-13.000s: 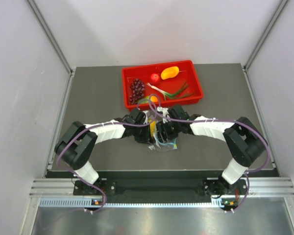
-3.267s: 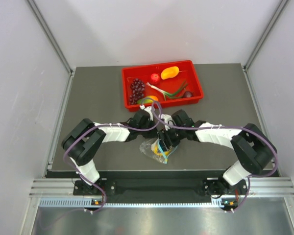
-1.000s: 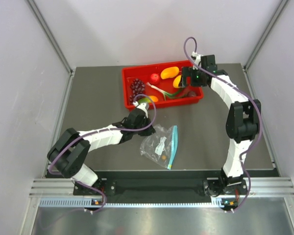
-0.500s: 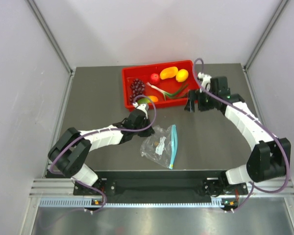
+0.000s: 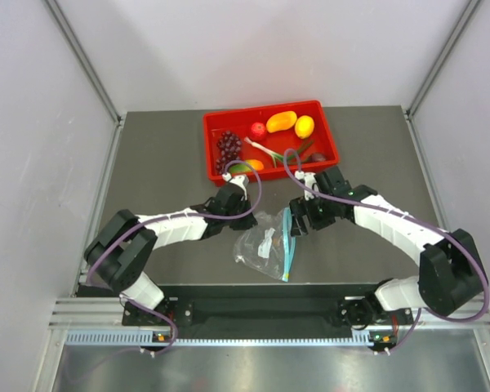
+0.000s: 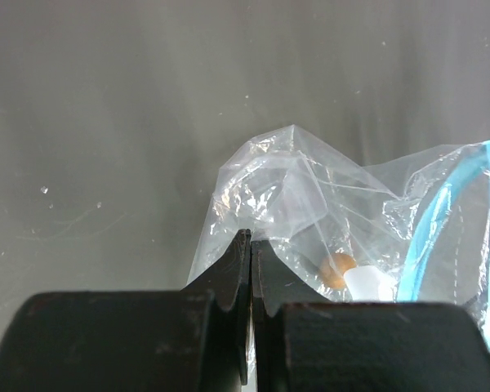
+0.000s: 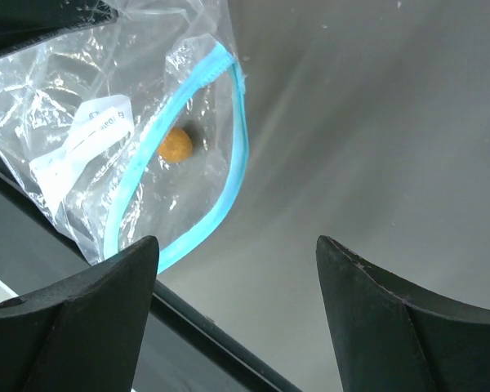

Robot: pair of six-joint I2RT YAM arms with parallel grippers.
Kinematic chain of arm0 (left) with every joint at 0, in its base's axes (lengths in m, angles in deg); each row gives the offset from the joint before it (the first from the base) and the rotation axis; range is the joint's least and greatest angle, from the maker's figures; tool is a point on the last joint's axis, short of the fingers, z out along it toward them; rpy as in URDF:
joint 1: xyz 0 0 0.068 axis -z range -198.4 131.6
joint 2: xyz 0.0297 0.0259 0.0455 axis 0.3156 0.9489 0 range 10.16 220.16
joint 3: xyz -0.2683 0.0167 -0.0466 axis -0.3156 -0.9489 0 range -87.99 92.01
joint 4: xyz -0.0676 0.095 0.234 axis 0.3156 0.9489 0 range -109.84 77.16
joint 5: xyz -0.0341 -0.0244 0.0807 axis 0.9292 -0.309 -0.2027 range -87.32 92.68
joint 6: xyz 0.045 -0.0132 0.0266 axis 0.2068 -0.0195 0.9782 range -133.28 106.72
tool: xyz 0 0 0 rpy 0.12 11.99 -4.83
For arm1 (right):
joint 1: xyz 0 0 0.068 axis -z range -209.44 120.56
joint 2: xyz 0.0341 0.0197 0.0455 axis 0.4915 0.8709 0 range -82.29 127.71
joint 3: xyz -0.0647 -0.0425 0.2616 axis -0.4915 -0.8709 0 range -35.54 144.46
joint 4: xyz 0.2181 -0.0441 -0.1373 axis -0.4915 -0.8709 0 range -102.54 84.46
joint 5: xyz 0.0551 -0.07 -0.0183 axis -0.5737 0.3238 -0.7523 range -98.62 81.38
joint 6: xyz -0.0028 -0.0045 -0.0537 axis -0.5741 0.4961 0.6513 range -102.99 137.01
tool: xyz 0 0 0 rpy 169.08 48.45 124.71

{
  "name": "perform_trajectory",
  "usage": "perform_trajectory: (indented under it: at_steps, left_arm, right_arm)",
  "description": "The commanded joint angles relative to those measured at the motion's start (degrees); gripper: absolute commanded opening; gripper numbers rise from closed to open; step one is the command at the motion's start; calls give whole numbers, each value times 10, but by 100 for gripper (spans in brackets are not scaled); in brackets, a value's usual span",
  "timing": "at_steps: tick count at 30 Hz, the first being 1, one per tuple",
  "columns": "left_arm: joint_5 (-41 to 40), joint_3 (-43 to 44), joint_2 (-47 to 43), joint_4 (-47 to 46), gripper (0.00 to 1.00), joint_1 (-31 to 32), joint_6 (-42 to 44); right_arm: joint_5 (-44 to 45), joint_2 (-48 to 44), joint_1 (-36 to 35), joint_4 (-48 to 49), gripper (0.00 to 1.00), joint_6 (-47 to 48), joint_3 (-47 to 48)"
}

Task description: Open the zip-top bag and remove the fake food

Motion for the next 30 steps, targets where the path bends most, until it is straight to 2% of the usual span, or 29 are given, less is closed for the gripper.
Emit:
perform_trajectory:
  at_steps: [1, 8, 12, 15, 22, 30]
  left_arm:
    - [1, 22, 8, -1, 0, -1, -2]
    - [-2, 26, 13, 6, 0, -1, -5]
    - [-2, 31, 15, 7, 0, -1, -5]
    - [-5, 37, 17, 13, 0, -1, -4]
    - [-28, 41, 22, 35, 0, -1, -10]
    - [-71, 58, 30, 70, 0, -1, -28]
  right_arm:
    - [-11, 3, -18, 58, 77, -24, -5]
    - [-41, 34, -53, 108, 73, -51, -3]
    - [-29, 49, -75, 102, 70, -45, 13]
    - [-21, 54, -86, 95, 63, -41, 21]
    - [-3, 43, -95, 44, 62, -38, 40]
    - [-90, 59, -96, 14, 55, -24, 61]
